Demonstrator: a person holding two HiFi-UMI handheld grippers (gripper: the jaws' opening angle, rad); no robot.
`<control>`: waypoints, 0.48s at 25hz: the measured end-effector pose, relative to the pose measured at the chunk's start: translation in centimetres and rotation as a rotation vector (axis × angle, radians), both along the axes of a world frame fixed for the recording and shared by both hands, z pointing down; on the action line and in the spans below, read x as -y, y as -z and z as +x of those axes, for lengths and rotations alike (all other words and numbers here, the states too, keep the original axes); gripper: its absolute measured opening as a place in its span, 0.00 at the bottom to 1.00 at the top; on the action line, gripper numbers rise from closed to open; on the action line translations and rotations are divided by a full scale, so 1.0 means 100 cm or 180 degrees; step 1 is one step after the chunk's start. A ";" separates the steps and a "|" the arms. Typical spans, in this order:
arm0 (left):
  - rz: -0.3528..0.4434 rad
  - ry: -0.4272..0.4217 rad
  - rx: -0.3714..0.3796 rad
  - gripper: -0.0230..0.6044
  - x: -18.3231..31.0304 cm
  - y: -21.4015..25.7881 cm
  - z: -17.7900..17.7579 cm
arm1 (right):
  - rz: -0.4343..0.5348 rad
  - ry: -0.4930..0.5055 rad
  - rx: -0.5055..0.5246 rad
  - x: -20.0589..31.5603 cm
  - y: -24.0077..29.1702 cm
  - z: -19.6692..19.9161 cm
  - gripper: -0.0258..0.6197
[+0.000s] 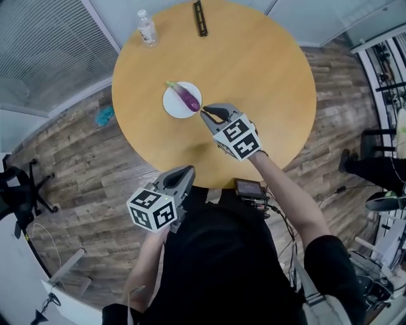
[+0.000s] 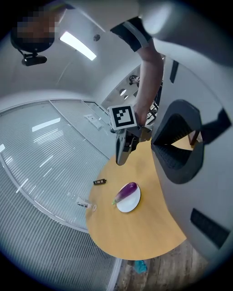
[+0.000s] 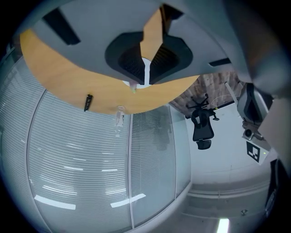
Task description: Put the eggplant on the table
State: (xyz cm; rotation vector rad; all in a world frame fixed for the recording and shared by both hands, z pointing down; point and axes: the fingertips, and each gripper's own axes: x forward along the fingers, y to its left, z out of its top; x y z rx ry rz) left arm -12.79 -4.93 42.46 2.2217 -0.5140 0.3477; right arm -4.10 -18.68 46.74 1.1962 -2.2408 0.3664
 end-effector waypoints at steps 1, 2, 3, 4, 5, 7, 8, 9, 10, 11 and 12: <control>0.0000 -0.0018 -0.0007 0.06 0.001 0.001 0.001 | 0.0001 0.0027 0.0008 -0.005 0.001 -0.002 0.10; -0.0004 -0.0032 -0.0014 0.06 0.002 0.001 0.002 | -0.0002 0.0048 0.0022 -0.009 0.003 -0.004 0.09; -0.0012 -0.0047 -0.0021 0.06 0.003 0.001 0.003 | -0.0006 0.0052 0.0050 -0.012 0.005 -0.006 0.09; -0.0028 -0.0070 -0.0032 0.06 0.002 0.001 0.004 | -0.0011 0.0036 0.0094 -0.016 0.008 -0.007 0.09; -0.0048 -0.0109 -0.0046 0.06 0.000 0.001 0.007 | -0.0015 0.0005 0.0145 -0.020 0.010 -0.008 0.08; -0.0092 -0.0260 -0.0069 0.06 -0.010 -0.001 0.016 | -0.0020 -0.0064 0.0246 -0.029 0.013 -0.009 0.08; -0.0112 -0.0354 -0.0066 0.06 -0.017 -0.004 0.021 | -0.0020 -0.0088 0.0273 -0.033 0.013 -0.009 0.08; -0.0130 -0.0437 -0.0048 0.06 -0.024 -0.008 0.026 | -0.0016 -0.0101 0.0281 -0.038 0.012 -0.009 0.08; -0.0146 -0.0494 -0.0023 0.06 -0.029 -0.011 0.029 | -0.0009 -0.0112 0.0290 -0.043 0.012 -0.009 0.07; -0.0159 -0.0526 -0.0001 0.06 -0.033 -0.014 0.031 | 0.0002 -0.0125 0.0313 -0.047 0.012 -0.009 0.07; -0.0170 -0.0539 0.0010 0.06 -0.034 -0.015 0.032 | 0.0013 -0.0137 0.0358 -0.050 0.013 -0.009 0.07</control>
